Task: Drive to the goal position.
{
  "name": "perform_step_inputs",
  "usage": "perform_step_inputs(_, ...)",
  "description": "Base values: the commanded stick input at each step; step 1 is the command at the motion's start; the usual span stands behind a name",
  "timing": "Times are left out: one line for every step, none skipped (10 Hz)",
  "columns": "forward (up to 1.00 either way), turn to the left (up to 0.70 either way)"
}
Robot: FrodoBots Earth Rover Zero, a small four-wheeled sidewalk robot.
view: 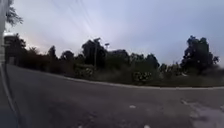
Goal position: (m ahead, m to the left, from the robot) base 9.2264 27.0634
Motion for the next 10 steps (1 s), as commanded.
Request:
perform_step_inputs(0.0,0.7)
perform_step_inputs(0.0,0.7)
perform_step_inputs(0.0,0.7)
perform_step_inputs(0.0,0.7)
perform_step_inputs(0.0,0.7)
perform_step_inputs(0.62,0.08)
perform_step_inputs(0.7,0.0)
perform_step_inputs(0.7,0.0)
perform_step_inputs(0.7,0.0)
perform_step_inputs(0.7,0.0)
